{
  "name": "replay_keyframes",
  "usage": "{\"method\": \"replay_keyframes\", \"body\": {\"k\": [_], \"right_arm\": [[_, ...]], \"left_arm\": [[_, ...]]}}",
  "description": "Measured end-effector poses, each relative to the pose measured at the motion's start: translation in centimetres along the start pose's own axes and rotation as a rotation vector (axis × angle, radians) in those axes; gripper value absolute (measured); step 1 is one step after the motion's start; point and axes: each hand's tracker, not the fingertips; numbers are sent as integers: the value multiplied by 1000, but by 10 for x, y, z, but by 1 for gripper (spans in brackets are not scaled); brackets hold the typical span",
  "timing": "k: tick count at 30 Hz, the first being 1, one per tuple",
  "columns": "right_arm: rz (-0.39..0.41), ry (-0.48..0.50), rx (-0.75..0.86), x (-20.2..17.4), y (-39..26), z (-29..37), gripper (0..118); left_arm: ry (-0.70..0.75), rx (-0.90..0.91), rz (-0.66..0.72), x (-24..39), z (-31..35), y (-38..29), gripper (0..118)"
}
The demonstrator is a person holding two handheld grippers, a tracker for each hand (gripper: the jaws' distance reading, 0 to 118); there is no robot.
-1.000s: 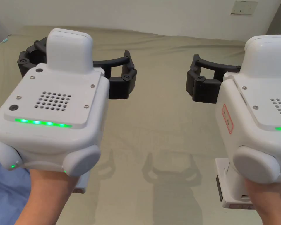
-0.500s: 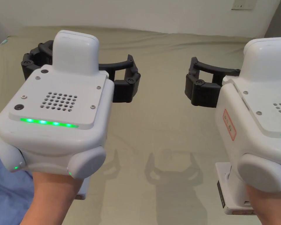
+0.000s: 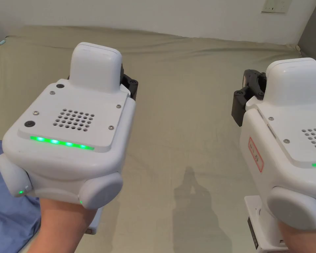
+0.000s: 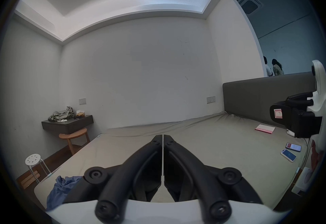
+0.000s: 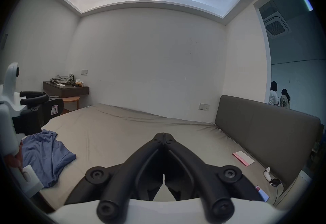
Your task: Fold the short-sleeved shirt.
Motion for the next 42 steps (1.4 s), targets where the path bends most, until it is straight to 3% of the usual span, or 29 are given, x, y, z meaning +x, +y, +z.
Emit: {"method": "replay_keyframes", "body": {"k": [7, 17, 28, 35, 42], "right_arm": [[2, 56, 15, -18, 6, -11, 0], [-38, 337, 36, -103, 12, -33, 0], [37, 614, 76, -201, 24, -19, 0], [69, 697, 83, -238, 23, -9, 0], [79, 715, 70, -241, 19, -9, 0]], "left_arm": [[88, -18, 12, -33, 8, -2, 1], [385, -61, -44, -112, 57, -5, 1], [667, -100, -57, -176, 121, -15, 1], [715, -137, -40, -196, 142, -26, 1], [659, -193, -25, -213, 133, -37, 1]]}}
